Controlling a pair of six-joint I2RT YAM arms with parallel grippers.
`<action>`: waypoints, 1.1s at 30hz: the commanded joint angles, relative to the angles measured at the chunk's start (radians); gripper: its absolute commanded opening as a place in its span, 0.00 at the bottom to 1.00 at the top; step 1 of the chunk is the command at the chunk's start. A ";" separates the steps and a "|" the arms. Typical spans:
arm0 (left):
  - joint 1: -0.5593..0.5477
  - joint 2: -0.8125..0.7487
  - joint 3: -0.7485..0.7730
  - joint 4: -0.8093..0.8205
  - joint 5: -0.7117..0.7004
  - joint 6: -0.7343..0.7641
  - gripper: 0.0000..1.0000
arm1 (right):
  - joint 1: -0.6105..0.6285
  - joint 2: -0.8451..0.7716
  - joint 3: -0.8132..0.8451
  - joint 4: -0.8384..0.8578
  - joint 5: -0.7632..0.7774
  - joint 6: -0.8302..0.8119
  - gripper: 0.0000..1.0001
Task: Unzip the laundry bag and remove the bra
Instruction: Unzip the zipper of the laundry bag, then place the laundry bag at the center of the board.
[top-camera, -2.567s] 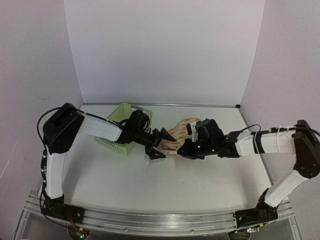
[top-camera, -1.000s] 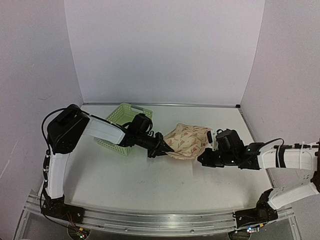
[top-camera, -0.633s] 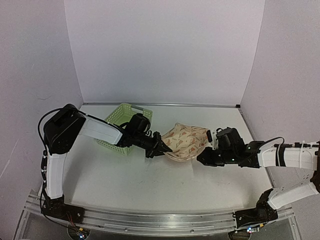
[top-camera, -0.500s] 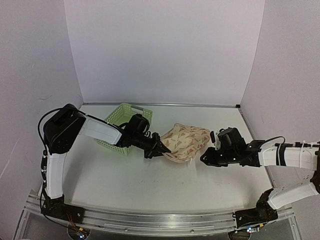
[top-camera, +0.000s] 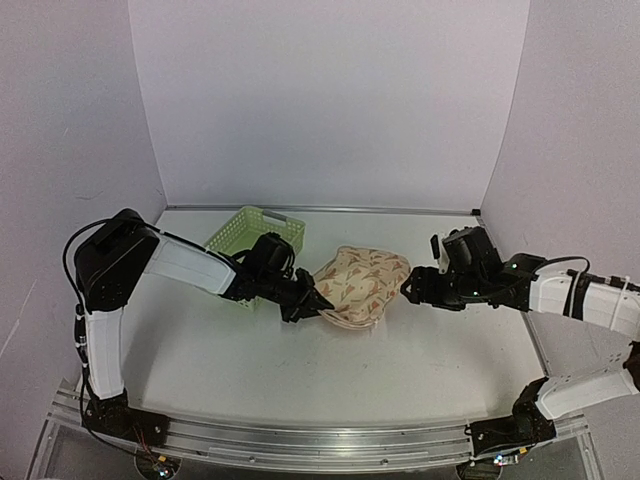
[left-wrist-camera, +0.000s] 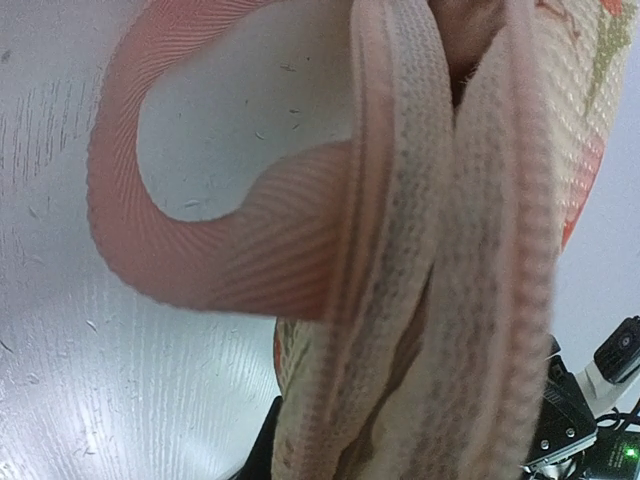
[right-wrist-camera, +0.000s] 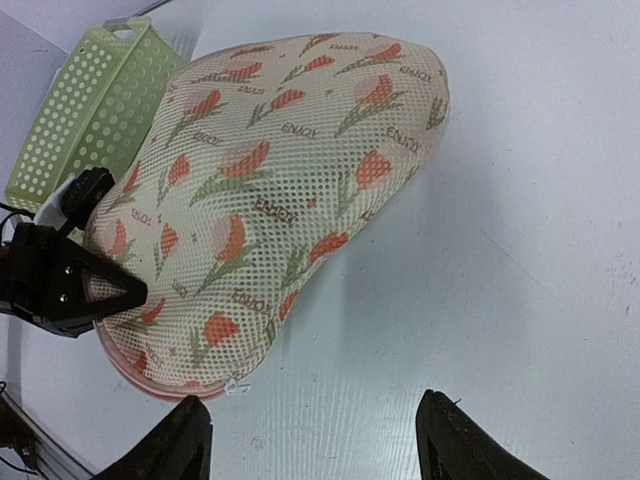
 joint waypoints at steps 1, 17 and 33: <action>-0.036 -0.098 -0.016 0.043 -0.089 -0.046 0.00 | -0.021 0.050 0.089 -0.013 0.000 0.035 0.76; -0.186 -0.153 -0.056 0.045 -0.392 -0.150 0.45 | -0.024 0.172 0.134 0.092 -0.027 0.221 0.87; -0.242 -0.346 -0.209 0.035 -0.553 -0.069 0.67 | -0.024 0.316 0.160 0.154 -0.011 0.315 0.93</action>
